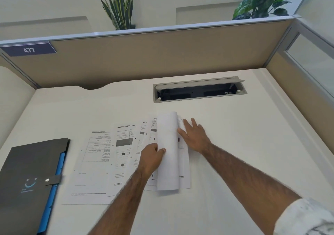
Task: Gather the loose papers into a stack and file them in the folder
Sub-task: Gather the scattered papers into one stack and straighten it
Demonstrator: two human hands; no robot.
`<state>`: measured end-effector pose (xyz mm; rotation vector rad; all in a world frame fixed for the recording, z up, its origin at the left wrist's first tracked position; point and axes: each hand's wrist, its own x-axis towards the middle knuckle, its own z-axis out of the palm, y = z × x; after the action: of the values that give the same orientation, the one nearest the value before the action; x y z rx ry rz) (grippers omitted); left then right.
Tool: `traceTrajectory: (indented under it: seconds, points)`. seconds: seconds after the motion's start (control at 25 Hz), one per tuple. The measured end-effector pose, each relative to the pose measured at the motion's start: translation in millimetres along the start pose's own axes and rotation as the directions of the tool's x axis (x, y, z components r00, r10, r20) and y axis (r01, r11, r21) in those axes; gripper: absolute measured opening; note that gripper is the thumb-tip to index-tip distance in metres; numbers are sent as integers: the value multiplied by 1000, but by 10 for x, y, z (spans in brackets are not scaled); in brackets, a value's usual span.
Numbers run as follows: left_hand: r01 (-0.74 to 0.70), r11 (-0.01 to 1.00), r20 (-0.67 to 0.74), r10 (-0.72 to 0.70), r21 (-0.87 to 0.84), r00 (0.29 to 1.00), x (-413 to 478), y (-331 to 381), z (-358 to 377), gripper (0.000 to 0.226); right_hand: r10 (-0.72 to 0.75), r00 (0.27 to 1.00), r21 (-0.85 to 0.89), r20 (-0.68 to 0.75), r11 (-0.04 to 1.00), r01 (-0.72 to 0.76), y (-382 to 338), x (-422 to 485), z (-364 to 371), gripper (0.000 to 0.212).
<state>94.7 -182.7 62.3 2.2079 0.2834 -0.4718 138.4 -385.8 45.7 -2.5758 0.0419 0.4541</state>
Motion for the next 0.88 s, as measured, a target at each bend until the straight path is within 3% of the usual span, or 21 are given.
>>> traceTrajectory:
  seconds: [0.04,0.12,0.24,0.32,0.4,0.56,0.68,0.76,0.88]
  points:
    - [9,1000,4,-9,-9,1000,7,-16,1,45,15,1000,251,-5,968,-13,-60,-73,23,64]
    - [16,996,22,-14,-87,1000,-10,-31,-6,41,115,993,711,-31,701,-59,-172,-249,134,63]
    - [77,945,105,-45,-317,993,-79,51,-5,66,291,957,876,4,460,-143,-286,-486,291,83]
    - [84,938,128,-43,-337,991,-116,107,11,79,350,934,912,70,357,-202,-289,-543,292,89]
    - [52,963,156,-11,-264,988,-147,147,14,86,332,938,916,102,338,-219,-283,-541,185,78]
    - [39,985,201,-4,-169,980,-198,157,7,82,380,912,897,157,330,-292,-205,-440,92,28]
    - [-15,991,187,40,-130,982,-188,99,-23,63,386,901,888,195,321,-330,-96,-414,47,34]
    - [-88,995,92,92,-47,991,-151,3,-79,51,358,912,891,199,321,-320,-28,-451,-21,32]
    - [-43,999,-150,46,30,988,-36,-224,-200,38,336,922,909,193,292,-297,161,-550,-141,29]
